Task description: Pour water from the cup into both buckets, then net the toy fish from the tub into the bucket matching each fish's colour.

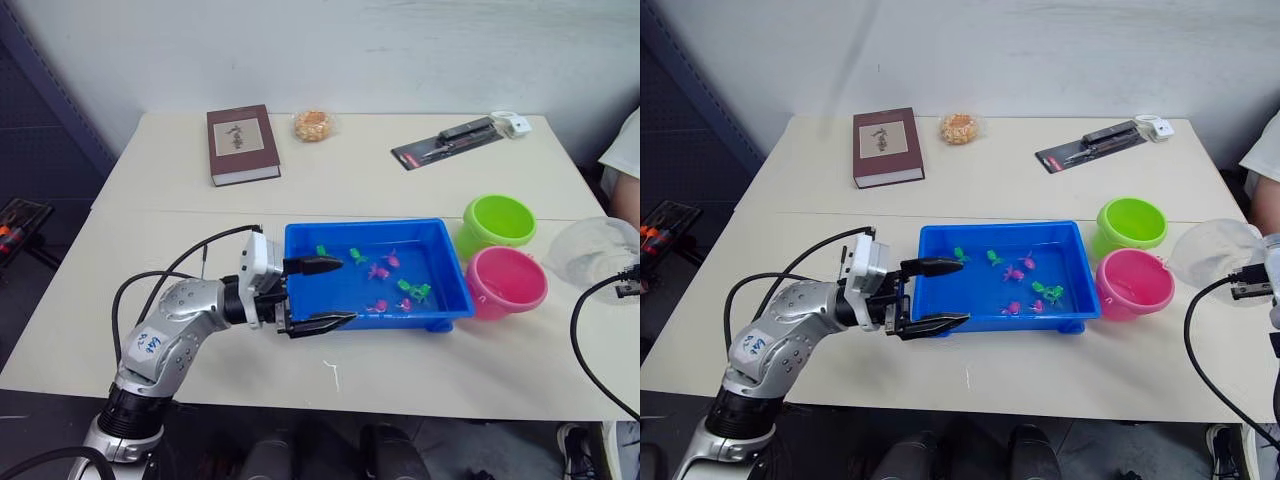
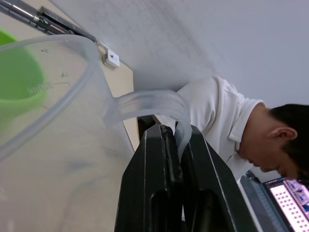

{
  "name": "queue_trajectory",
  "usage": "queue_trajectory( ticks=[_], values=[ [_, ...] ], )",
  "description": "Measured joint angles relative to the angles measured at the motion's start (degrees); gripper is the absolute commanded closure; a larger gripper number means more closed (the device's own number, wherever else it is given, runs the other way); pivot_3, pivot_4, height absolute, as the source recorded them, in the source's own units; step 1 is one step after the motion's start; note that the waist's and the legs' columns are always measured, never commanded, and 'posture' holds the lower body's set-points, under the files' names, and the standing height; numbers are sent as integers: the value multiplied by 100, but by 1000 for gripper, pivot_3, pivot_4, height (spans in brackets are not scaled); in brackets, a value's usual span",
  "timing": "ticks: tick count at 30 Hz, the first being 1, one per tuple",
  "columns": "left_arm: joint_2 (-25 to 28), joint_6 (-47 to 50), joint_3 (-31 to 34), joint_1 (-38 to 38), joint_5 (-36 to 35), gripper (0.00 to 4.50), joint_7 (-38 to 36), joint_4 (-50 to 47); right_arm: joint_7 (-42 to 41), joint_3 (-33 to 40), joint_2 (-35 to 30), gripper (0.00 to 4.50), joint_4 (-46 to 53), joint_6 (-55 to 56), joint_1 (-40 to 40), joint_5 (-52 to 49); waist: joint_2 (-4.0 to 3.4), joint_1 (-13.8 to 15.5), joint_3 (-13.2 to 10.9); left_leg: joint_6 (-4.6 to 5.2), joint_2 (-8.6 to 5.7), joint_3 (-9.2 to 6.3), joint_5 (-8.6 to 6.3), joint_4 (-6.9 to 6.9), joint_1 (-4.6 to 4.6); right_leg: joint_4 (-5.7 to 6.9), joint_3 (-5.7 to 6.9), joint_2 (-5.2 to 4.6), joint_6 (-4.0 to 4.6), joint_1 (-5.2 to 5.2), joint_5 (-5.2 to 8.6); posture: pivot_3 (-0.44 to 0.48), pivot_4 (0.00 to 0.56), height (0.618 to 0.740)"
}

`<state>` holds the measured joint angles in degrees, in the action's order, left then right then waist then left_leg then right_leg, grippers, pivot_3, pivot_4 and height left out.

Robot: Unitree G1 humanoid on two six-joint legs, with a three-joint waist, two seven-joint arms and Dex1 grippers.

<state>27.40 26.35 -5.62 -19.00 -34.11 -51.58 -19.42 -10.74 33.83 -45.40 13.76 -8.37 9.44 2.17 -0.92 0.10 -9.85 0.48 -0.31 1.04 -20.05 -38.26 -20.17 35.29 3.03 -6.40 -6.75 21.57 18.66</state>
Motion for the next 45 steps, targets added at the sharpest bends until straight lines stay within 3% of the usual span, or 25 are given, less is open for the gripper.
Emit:
queue_trajectory(
  ticks=[10,30,45],
  values=[
    [-161,-73,-13,-46,89,0,103,12,-133,-225,-39,4480,-174,211,-331,490,1,18,-1,0,-1,-2,1,-2,-3,5,3,0,-4,0,-2,0,150,738],
    [-184,-75,-7,-67,152,0,220,0,-23,-338,-154,4480,-502,1106,-194,1673,1,-2,-1,-3,0,0,3,-2,-1,5,4,1,-5,0,-2,0,150,738],
    [-180,-98,-7,-78,204,0,213,1,297,-430,-49,4480,-628,1469,-250,1919,1,-3,-1,-5,0,0,4,-3,-1,7,4,1,-5,0,-3,0,150,738]
  ],
)
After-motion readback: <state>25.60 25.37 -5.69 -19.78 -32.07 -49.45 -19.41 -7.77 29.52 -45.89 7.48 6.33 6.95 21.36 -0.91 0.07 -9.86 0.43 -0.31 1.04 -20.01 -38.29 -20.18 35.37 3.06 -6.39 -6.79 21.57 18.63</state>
